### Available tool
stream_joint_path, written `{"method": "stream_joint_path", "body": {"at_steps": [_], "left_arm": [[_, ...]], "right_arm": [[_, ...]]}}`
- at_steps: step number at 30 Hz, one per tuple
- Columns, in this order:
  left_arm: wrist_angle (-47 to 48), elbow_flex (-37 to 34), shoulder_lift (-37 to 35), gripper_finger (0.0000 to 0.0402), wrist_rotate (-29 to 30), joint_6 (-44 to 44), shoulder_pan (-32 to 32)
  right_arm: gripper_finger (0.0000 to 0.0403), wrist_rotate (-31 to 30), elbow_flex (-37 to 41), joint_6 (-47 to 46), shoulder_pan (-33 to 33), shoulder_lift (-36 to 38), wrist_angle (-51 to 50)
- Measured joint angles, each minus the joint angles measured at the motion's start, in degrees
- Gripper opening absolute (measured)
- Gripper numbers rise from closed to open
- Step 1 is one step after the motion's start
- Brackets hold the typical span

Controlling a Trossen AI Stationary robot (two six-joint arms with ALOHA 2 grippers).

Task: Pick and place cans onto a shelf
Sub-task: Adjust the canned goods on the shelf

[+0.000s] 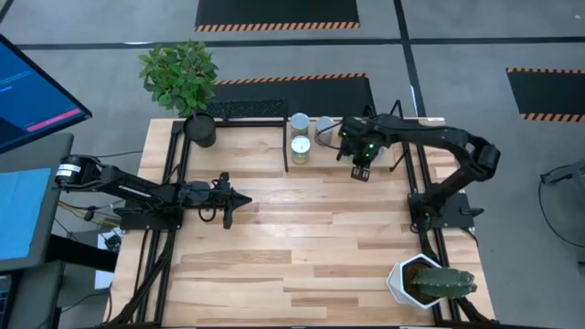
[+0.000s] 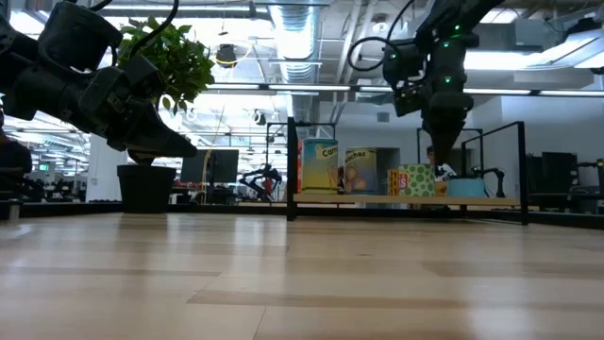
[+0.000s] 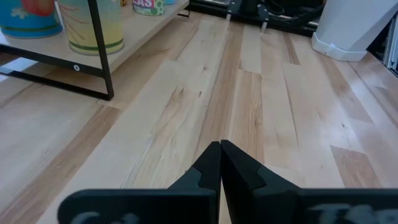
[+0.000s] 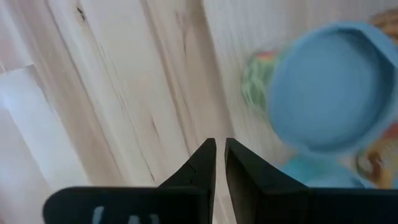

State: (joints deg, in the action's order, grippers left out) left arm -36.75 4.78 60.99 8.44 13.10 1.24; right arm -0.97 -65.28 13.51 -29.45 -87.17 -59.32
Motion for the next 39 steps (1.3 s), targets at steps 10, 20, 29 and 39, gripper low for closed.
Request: {"method": "stream_joint_path", "body": {"at_steps": [10,20,29,39], "left_arm": [[0.0,0.0,0.0,0.0000,0.2,-0.3,0.0],[0.0,0.0,0.0,0.0000,0.2,-0.4,0.0],[0.0,0.0,0.0,0.0000,0.2,-0.4,0.0],[0.0,0.0,0.0,0.0000,0.7,-0.8,0.0]], "right_arm": [[0.0058,-0.7,0.0,-1.7,1.1,-2.2,5.1],[0.0058,-0.7,0.0,-2.6,-0.6,-2.1,5.4],[0.0058,8.8,-4.5,-1.6,4.1,-2.1,13.4],[0.0058,6.5,-5.5,-0.4,11.9,-3.7,33.7]]}}
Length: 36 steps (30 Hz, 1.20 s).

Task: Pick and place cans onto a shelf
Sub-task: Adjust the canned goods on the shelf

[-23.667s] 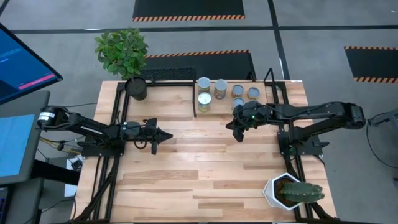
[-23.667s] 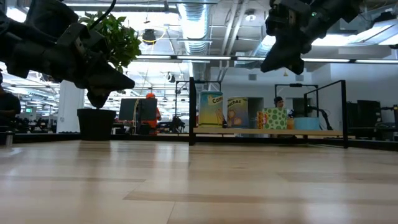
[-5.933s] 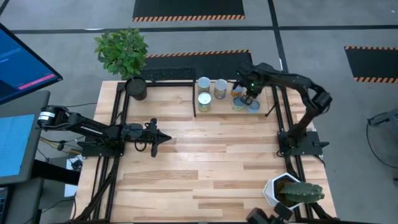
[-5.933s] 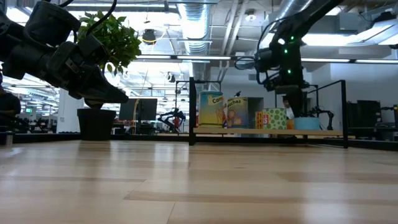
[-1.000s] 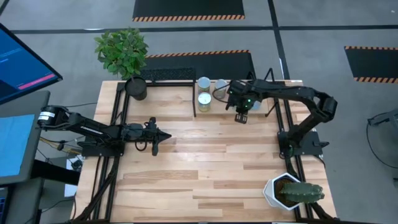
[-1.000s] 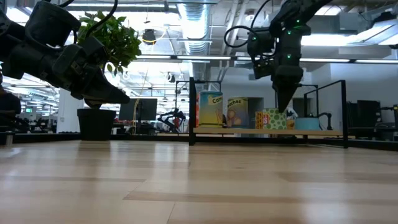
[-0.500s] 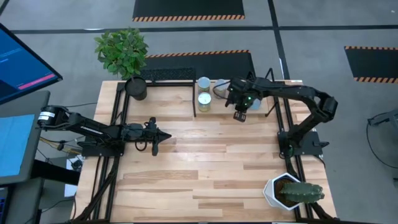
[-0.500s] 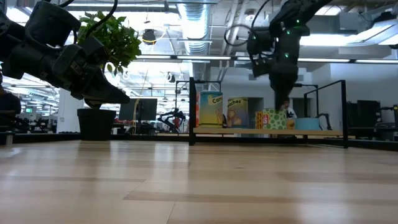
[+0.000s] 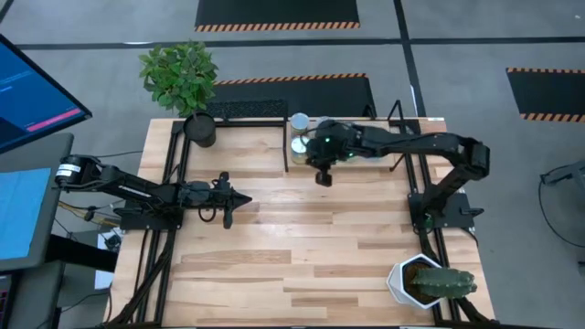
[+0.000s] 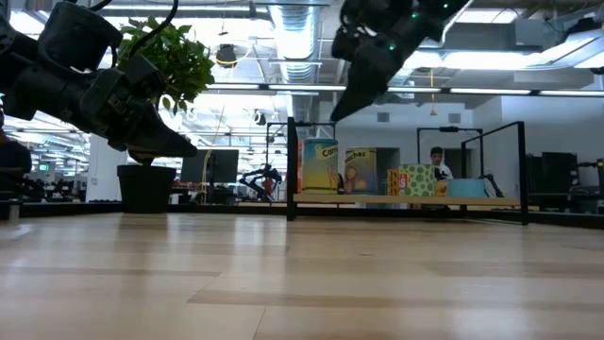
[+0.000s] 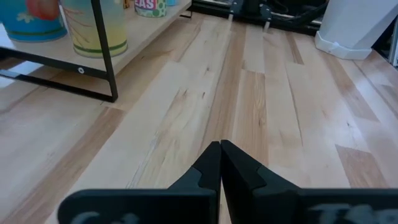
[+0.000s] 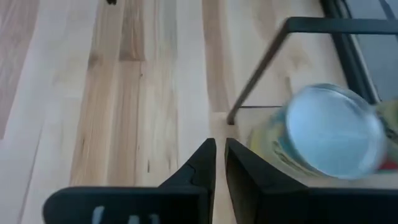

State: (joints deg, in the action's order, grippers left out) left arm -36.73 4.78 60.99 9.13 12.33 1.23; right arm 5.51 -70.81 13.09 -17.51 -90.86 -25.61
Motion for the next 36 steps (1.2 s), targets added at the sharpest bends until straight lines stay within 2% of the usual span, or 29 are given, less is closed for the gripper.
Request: {"method": "stream_joint_path", "body": {"at_steps": [6,14,36], "left_arm": [[0.0,0.0,0.0,0.0000,0.1,-2.0,0.0],[-0.1,0.0,0.0,0.0000,0.2,-2.1,0.0],[0.0,0.0,0.0,0.0000,0.3,-2.1,0.0]], "right_arm": [[0.0058,-1.4,-4.8,-0.6,2.5,-6.2,-0.8],[0.0058,-2.8,-8.4,-0.6,1.0,-11.6,-4.1],[0.0058,-4.6,-8.8,-1.1,-2.6,-11.5,-4.1]]}}
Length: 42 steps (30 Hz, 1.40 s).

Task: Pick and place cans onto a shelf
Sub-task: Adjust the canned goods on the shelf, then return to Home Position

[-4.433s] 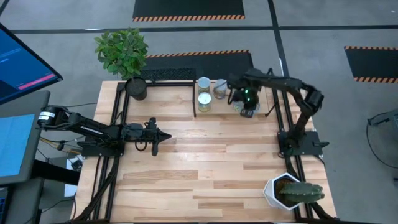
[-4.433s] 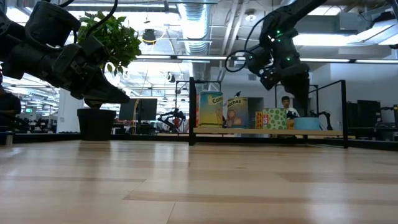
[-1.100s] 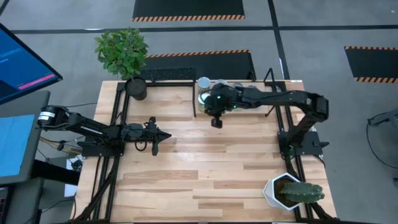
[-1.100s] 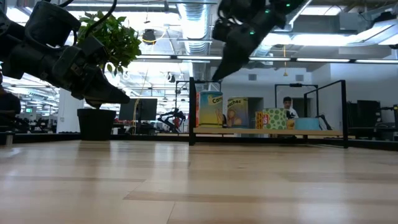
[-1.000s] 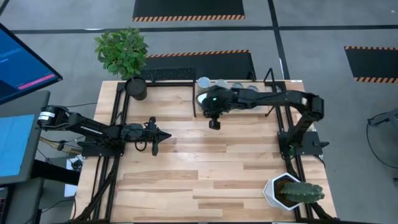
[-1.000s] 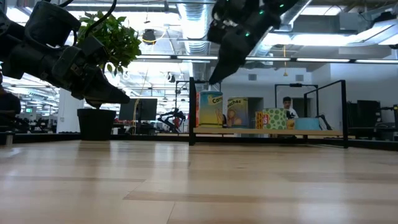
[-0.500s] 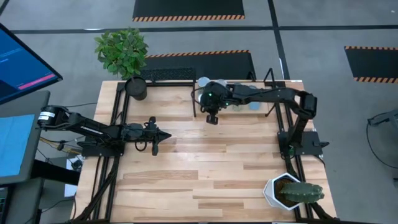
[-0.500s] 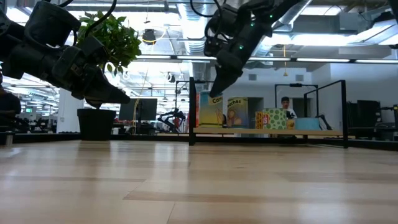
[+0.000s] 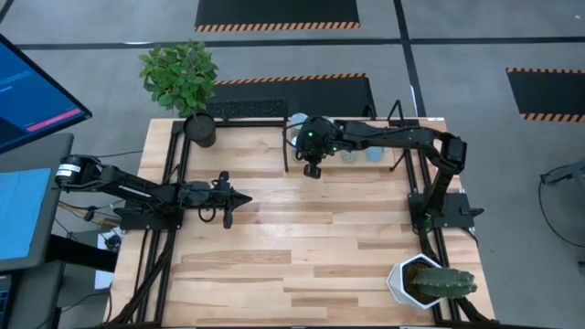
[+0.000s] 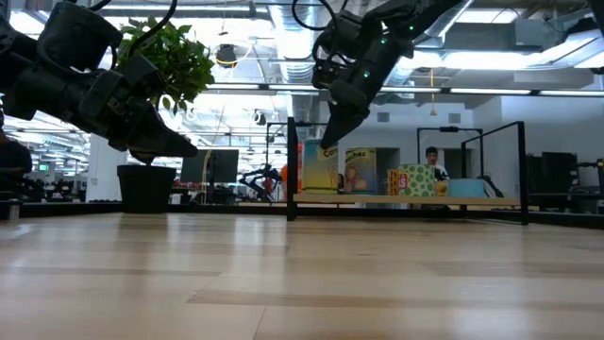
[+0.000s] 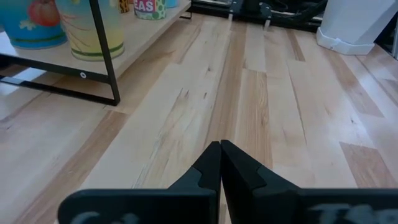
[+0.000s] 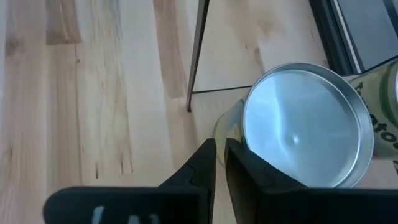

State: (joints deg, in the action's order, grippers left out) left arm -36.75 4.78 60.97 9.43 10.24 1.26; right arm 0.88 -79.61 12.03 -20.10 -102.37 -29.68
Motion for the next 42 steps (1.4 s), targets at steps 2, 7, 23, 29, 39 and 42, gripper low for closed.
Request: {"method": "stream_joint_path", "body": {"at_steps": [2,7,23,29,39,42], "left_arm": [[0.0,0.0,0.0,0.0000,0.0,0.0,0.0],[0.0,0.0,0.0,0.0000,0.0,0.1,0.0],[-0.7,0.0,0.0,0.0000,-0.2,0.8,0.0],[-1.9,0.3,0.0,0.0000,-0.2,0.8,0.0],[-1.7,1.9,0.0,0.0000,-0.2,2.1,0.0],[-1.4,1.9,0.0,0.0000,-0.3,7.2,0.0]], "right_arm": [[0.0058,-0.3,0.0,0.0,0.0,0.0,0.0],[0.0058,0.2,-0.7,-1.5,1.2,0.9,-4.2],[0.0058,0.7,-12.4,-13.1,11.1,15.9,-20.6],[0.0058,0.7,-12.5,-20.6,13.6,20.2,-25.8],[0.0058,0.7,-12.5,-37.6,20.5,22.5,-26.8],[0.0058,0.6,-12.5,-40.4,24.1,22.4,-26.8]]}}
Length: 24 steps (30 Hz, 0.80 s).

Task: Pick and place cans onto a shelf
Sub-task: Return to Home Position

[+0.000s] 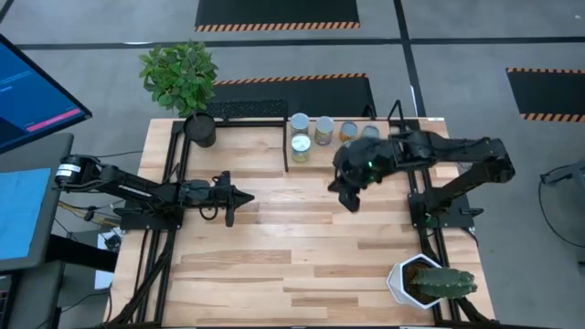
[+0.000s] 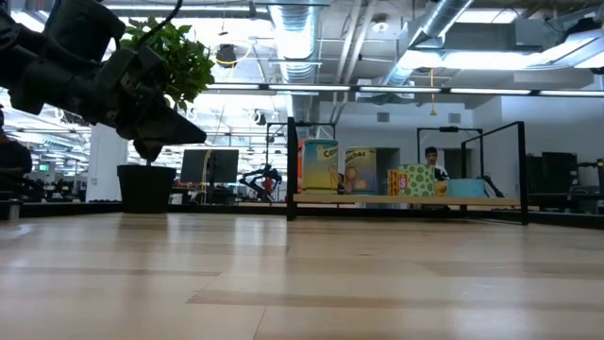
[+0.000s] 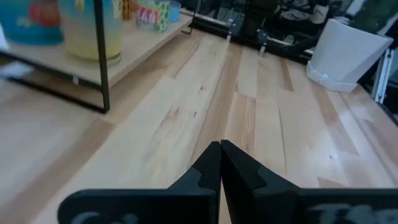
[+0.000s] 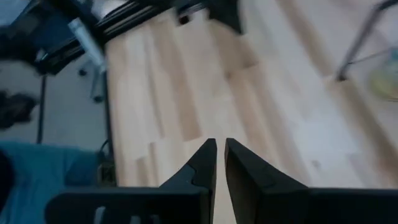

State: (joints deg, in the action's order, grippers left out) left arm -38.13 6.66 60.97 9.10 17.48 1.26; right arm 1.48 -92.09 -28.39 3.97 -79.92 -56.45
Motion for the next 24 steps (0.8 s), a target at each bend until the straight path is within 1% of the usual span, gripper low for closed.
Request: {"method": "stream_joint_path", "body": {"at_steps": [6,8,9,10,12,13,15,16,18,20,22,24], "left_arm": [[3.8,0.0,0.0,0.0000,-0.2,5.0,0.0],[3.3,0.0,0.0,0.0000,-2.3,13.2,0.0],[2.3,0.0,0.0,0.0000,-3.6,17.9,0.0],[0.7,0.0,0.0,0.0000,-5.3,21.3,0.0],[-4.7,0.0,0.0,0.0000,-12.0,26.7,0.1],[-8.3,0.0,0.0,0.0000,-16.1,28.4,0.5],[-16.6,0.0,0.0,0.0000,-23.0,29.8,1.8],[-20.6,0.0,0.0,0.0000,-25.0,29.8,2.7],[-26.7,0.0,0.0,0.0000,-26.6,28.5,5.0],[-29.9,0.0,0.0,0.0000,-26.8,25.5,7.5],[-31.2,0.0,0.0,0.0000,-25.2,24.1,9.9],[-31.2,0.0,0.0,0.0000,-22.0,23.9,11.9]], "right_arm": [[0.0058,0.0,0.0,-1.1,6.8,0.0,0.3],[0.0058,0.0,0.0,0.1,8.0,0.0,0.1],[0.0058,0.1,0.0,1.2,8.2,0.0,-0.2],[0.0058,0.4,0.0,-0.6,8.4,0.0,-0.6],[0.0058,0.9,0.0,-9.0,10.1,0.0,-0.5],[0.0058,0.8,0.0,-11.1,11.1,0.0,-0.9],[0.0058,-3.4,0.4,-11.3,14.8,0.0,-1.4],[0.0058,-6.3,1.0,-10.9,17.1,0.2,-1.5],[0.0058,-13.2,2.7,-10.7,22.8,0.8,-1.4],[0.0058,-20.8,5.5,-9.0,28.6,1.9,2.0],[0.0058,-26.9,9.9,-6.0,34.2,3.4,7.0],[0.0058,-28.7,15.1,-0.4,38.0,5.3,15.2]]}}
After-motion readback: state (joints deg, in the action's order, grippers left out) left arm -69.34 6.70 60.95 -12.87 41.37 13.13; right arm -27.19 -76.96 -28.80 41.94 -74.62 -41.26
